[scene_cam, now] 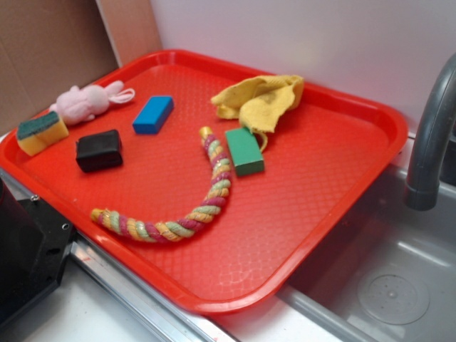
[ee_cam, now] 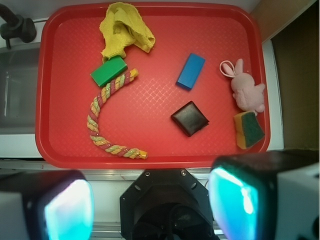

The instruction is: Grab the yellow cloth.

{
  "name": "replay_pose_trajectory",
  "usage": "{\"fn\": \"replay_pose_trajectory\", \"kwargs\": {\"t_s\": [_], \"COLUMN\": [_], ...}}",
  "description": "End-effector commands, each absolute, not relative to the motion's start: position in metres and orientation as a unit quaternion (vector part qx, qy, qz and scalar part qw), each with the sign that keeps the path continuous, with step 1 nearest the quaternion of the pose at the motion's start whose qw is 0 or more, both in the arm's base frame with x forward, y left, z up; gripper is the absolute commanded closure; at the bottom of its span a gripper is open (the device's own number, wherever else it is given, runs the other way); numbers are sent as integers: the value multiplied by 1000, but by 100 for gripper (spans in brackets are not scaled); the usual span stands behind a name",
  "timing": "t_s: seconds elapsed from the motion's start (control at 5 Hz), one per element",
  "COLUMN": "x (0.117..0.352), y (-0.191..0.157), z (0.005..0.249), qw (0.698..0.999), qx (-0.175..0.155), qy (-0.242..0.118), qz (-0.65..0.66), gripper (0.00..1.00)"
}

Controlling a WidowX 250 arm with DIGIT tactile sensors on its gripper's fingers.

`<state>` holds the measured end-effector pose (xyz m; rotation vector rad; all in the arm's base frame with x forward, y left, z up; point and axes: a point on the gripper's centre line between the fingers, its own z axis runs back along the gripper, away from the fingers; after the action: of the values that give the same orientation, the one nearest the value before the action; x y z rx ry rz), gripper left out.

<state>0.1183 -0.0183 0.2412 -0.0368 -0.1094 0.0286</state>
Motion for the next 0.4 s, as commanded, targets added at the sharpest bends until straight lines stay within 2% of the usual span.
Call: {"fn": "replay_pose_trajectory", "kwargs": {"t_s": [0.0, 0.2], "x": [118, 168], "y": [-18, 0], "z": [241, 191], "qw": [998, 998], "qx": [-18, 39], "qy": [-55, -56], "qz": [14, 4], "gripper": [0, 0]}}
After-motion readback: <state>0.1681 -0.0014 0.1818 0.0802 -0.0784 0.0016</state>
